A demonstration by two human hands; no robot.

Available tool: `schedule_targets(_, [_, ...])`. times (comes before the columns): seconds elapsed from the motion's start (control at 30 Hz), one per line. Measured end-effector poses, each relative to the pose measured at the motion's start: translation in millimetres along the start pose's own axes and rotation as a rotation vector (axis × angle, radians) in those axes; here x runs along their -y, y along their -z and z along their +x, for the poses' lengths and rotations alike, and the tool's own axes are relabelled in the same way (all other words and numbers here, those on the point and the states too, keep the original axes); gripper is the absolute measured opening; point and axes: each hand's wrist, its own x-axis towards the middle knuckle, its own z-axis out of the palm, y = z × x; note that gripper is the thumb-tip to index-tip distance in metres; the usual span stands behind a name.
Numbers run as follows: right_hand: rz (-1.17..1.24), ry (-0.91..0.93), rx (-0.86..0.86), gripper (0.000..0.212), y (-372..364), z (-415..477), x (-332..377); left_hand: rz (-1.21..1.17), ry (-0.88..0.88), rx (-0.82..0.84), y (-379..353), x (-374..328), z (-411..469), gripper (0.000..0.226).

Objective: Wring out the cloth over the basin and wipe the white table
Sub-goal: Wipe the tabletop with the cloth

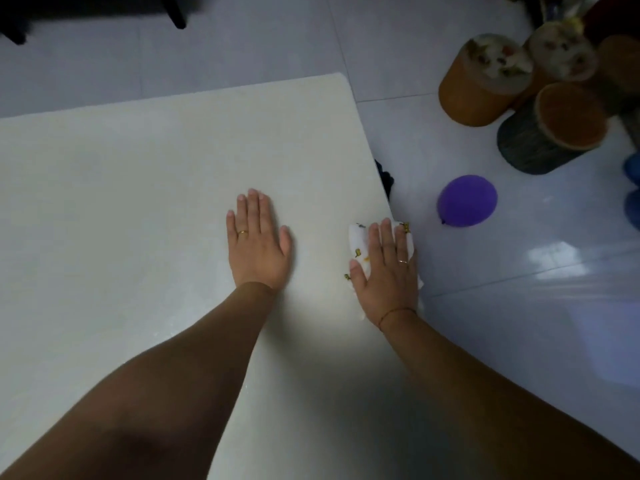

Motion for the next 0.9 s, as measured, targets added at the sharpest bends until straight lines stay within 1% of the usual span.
schedule_targets(0.07, [-0.016,-0.010,-0.006,0.070,-3,-27,-7,-0.045,-0.064,0.008,-1,-18,-38,0.067])
schedule_targets(0.17, [0.001,-0.032,0.001,0.070,-7,-69,-16,-0.104,-0.177,0.083,-10,-45,-121,0.064])
schedule_targets(0.27, [0.027,-0.079,0.001,0.069,-13,-116,-26,-0.090,-0.235,0.151,-20,-52,-195,0.063])
schedule_targets(0.33, [0.012,-0.107,0.010,0.069,-18,-149,-33,-0.050,-0.262,0.189,-25,-45,-225,0.064])
schedule_targets(0.43, [-0.020,-0.134,0.006,0.069,-26,-195,-43,0.016,-0.307,0.192,-30,-38,-239,0.066])
schedule_targets(0.63, [-0.021,-0.167,-0.005,0.068,-41,-271,-61,0.004,-0.316,0.162,-34,-37,-238,0.068])
schedule_targets(0.8, [0.035,-0.192,-0.002,0.068,-43,-300,-66,-0.025,-0.327,0.145,-33,-38,-239,0.069])
schedule_targets(0.9, [0.108,-0.173,0.042,0.068,-44,-318,-69,-0.077,-0.284,0.170,-29,-43,-248,0.070])
